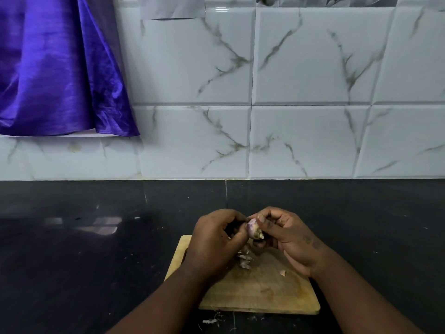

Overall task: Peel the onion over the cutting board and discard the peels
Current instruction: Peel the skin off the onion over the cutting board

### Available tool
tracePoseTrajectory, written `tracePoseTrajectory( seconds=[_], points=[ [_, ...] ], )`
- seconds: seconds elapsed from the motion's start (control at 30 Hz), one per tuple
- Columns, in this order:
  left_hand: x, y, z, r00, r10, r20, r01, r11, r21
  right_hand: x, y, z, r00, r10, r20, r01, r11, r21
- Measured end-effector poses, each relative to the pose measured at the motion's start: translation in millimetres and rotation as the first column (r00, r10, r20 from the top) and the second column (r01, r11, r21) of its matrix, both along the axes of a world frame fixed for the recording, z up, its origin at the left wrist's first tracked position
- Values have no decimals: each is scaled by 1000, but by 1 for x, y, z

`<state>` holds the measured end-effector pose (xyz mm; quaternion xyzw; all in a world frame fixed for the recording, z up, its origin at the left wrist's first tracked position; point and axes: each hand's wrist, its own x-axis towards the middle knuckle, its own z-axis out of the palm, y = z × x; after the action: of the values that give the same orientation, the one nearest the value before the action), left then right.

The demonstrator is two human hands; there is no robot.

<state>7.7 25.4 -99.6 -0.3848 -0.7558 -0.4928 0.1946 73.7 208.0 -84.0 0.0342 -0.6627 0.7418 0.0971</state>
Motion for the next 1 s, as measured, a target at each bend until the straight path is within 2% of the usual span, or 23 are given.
tracePoseTrajectory(
  seconds=[0.17,0.33,0.57,1.0],
  points=[
    [0,1,-1,1000,19,5,-19,1000,-9,-1,0,-1,1000,0,3,0,1000,10],
    [-1,0,-1,992,-71,101,68,997,31,-1,1,0,1000,-8,3,8,1000,11],
    [-1,1,-1,996,-82,26,83,993,-81,-1,0,2,1000,-26,17,27,999,-21],
    [2,3,-3,992,-121,26,123,990,-68,-1,2,2,1000,7,19,-6,998,-68]
  ],
)
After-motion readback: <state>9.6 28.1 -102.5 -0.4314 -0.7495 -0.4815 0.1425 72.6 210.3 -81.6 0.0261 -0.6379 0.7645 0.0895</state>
